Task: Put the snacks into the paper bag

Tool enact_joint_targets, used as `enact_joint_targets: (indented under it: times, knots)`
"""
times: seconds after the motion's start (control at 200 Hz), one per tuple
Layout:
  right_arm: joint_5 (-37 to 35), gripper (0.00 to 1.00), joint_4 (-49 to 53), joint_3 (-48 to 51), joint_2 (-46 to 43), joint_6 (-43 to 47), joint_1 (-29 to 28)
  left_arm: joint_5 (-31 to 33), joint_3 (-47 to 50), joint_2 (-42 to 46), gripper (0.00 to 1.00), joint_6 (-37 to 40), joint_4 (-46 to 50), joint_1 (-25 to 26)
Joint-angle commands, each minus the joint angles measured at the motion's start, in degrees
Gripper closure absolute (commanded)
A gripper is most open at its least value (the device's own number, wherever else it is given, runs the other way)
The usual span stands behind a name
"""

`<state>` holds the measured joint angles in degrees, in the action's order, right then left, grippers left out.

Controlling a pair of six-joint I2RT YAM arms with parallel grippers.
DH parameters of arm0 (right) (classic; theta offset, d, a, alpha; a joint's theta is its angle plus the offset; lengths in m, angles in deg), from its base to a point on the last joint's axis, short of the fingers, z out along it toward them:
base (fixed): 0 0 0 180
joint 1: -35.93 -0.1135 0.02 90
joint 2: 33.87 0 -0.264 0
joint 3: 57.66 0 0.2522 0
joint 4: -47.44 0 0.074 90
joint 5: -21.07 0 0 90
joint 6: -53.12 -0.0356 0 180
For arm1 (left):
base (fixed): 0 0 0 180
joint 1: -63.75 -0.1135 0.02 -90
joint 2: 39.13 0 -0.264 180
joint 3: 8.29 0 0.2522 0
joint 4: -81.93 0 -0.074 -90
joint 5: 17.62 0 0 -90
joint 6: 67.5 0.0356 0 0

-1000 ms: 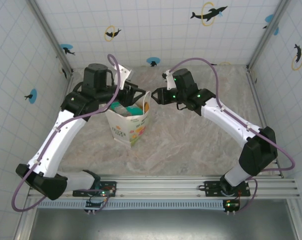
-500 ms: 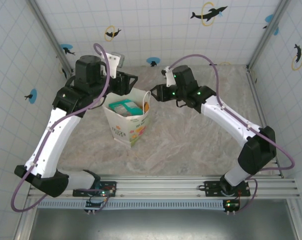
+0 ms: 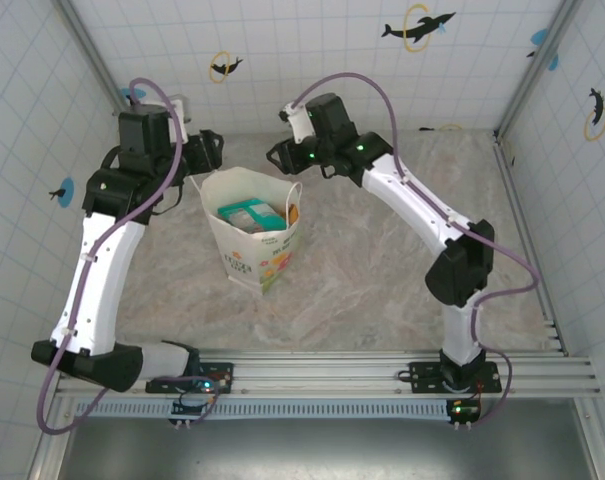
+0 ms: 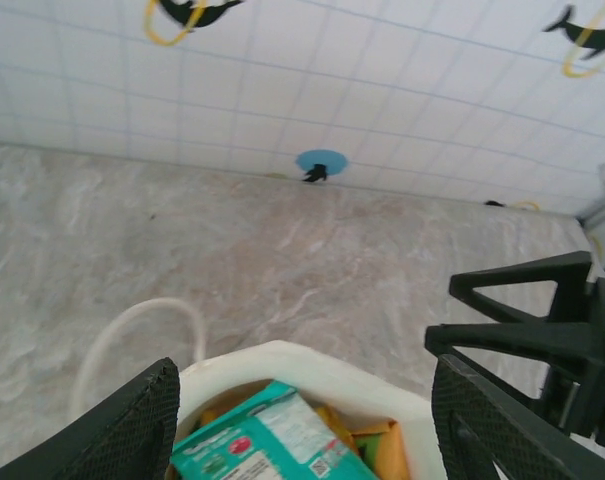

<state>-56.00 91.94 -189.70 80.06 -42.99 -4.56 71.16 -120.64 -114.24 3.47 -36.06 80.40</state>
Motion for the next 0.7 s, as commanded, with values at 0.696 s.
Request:
enact_joint_targets:
  times: [0.696]
  knots:
    - [1.2, 0.45, 4.2, -6.4, 9.2, 13.3, -3.9, -1.5, 6.0, 3.4, 0.34, -9.4, 4.5, -2.2]
